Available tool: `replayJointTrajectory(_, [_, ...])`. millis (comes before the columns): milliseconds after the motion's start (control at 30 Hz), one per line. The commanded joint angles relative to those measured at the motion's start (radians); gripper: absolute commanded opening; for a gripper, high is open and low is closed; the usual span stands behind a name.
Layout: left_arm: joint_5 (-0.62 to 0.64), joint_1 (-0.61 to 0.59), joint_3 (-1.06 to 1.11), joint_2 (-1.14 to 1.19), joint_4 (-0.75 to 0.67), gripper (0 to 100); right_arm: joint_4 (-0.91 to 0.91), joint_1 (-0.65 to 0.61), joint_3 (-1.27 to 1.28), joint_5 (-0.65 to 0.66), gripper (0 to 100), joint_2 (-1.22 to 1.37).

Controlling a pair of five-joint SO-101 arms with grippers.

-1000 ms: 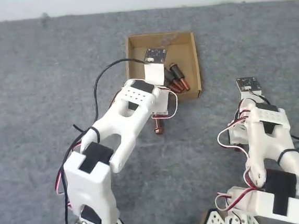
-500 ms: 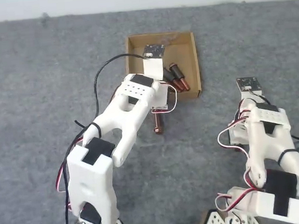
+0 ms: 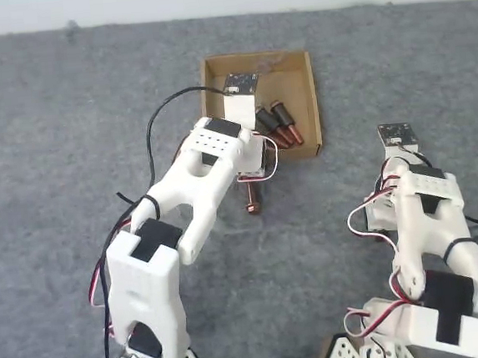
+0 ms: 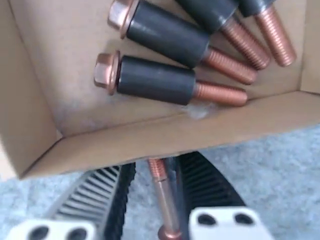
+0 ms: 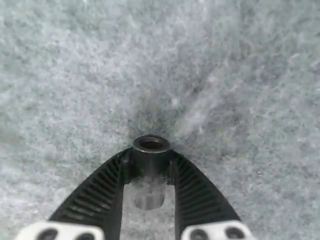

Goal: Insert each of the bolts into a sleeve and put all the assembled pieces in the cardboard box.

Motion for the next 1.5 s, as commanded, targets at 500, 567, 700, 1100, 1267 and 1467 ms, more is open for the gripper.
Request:
replayJointTrajectory(500, [-0.002, -0.002, -0.013, -0.008, 0.115, 2, -0.012, 0.01, -0.031, -0.006, 0.6, 0.001])
replayJointTrajectory(567, [-0.054, 0.0, -0.012, -0.009, 0.157, 1, -0.012, 0.012, -0.031, -0.006, 0.6, 0.001])
replayJointTrajectory(700, [-0.262, 0.009, -0.007, -0.032, 0.259, 1, -0.012, 0.013, -0.031, -0.008, 0.6, 0.001])
replayJointTrajectory(1100, [-0.783, 0.106, 0.378, -0.408, 0.227, 1, -0.01, 0.015, -0.031, -0.012, 0.6, 0.001])
replayJointTrajectory(1267, [-0.852, 0.219, 0.657, -0.71, 0.089, 1, -0.008, 0.015, -0.031, -0.012, 0.6, 0.001])
replayJointTrajectory(1467, [-0.884, 0.227, 0.777, -0.784, 0.026, 1, -0.007, 0.015, -0.029, -0.012, 0.6, 0.001])
